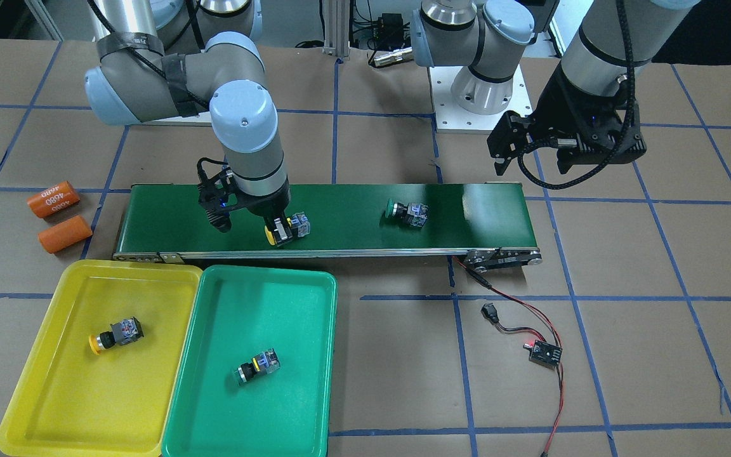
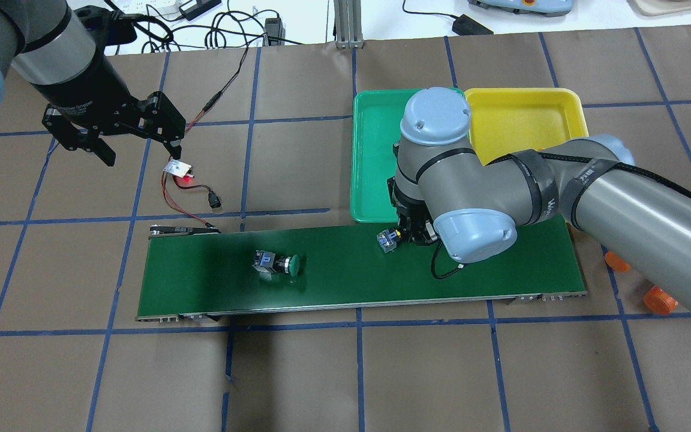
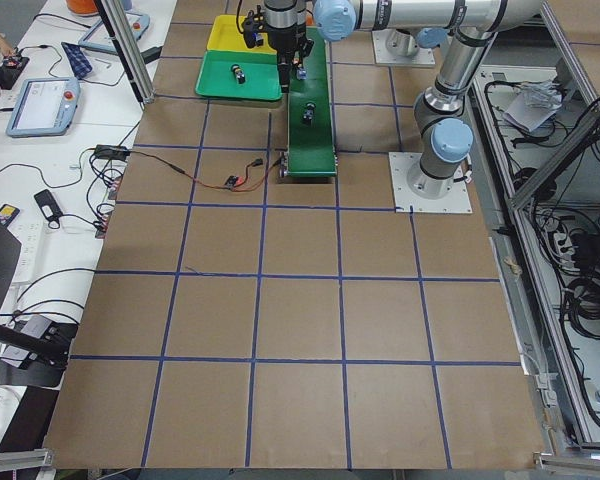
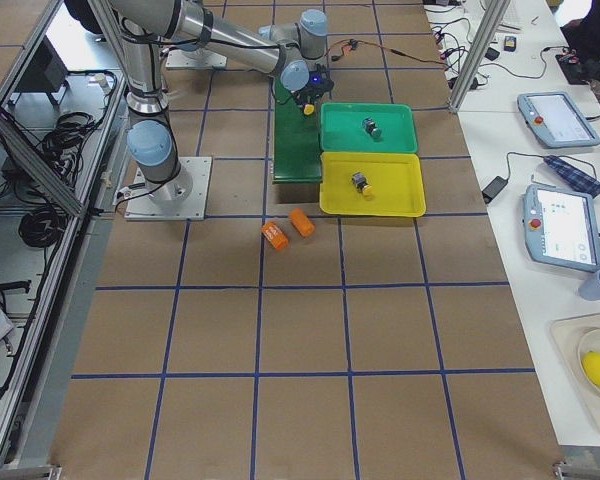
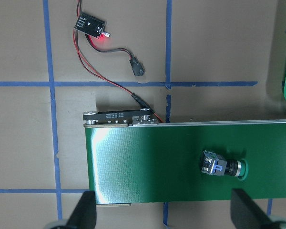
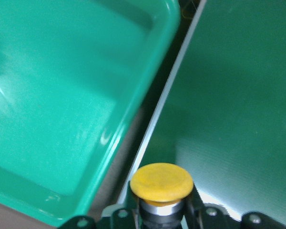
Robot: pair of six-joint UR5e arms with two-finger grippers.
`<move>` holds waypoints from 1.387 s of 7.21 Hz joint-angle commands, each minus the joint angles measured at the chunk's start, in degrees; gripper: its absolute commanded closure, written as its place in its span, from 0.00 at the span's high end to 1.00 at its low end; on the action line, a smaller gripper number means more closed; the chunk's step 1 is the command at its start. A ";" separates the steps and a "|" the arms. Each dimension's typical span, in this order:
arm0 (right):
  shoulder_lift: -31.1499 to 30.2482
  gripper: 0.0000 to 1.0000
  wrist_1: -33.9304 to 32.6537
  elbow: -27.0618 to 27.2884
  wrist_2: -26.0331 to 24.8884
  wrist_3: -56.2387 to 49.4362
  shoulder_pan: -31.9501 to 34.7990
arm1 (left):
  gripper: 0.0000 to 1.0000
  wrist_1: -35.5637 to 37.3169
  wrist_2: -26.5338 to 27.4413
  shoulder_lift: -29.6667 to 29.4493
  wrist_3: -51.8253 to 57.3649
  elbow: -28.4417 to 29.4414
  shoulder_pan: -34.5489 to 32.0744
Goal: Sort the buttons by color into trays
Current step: 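Grasp the yellow button with the right gripper and lift it, then lower the yellow button into the yellow tray and open the right gripper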
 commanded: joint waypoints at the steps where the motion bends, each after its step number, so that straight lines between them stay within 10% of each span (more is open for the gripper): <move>1: -0.75 0.00 0.68 -6.00 -1.72 -10.28 -7.40 | 1.00 -1.05 0.22 -2.37 -0.40 0.38 -0.33; 6: 13.38 0.00 -13.51 -8.83 -0.04 -41.65 -24.24 | 1.00 11.03 4.70 -3.17 1.36 -6.18 -3.84; 7: 13.58 0.90 -13.38 -9.19 0.74 -41.74 -24.33 | 1.00 12.19 4.35 -1.35 1.19 -6.21 -4.45; 10: 10.61 1.00 -9.98 -9.20 3.20 -41.57 -24.51 | 1.00 11.77 4.43 1.82 1.19 -6.82 -4.81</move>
